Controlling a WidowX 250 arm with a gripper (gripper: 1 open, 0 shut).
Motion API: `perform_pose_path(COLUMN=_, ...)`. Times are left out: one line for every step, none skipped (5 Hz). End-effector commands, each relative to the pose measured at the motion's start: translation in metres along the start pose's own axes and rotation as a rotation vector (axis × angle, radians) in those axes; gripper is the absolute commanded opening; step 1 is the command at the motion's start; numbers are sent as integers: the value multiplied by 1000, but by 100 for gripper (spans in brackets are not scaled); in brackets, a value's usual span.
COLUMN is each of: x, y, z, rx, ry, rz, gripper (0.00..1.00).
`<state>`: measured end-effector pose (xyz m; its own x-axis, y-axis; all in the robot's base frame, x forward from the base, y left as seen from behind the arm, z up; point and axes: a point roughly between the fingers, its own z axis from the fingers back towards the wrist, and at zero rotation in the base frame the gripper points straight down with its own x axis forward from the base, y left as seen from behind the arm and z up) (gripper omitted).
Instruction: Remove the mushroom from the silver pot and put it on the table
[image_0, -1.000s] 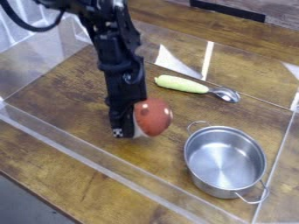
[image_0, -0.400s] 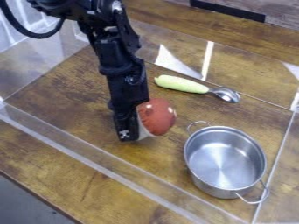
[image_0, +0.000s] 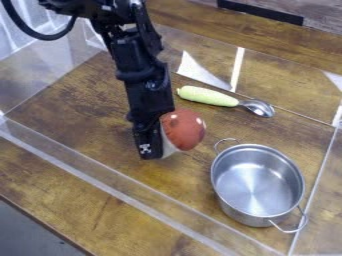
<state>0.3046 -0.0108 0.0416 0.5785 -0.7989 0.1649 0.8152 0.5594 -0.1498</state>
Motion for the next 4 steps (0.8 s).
perform_pose_path(x=8, y=4, z=3, rx=14, ry=-34, rz=-77, gripper=0)
perform_pose_path(x=9, y=4, z=4, rx=-19, ry=-39, rz=-130, gripper=0)
perform_pose_path(x=8, y=-6, z=0, rx=-41, ry=-47, rz=-170, gripper=0)
perform_pose_path(x=7, y=-15, z=0, rx=-61, ry=-54, rz=-207, gripper=0)
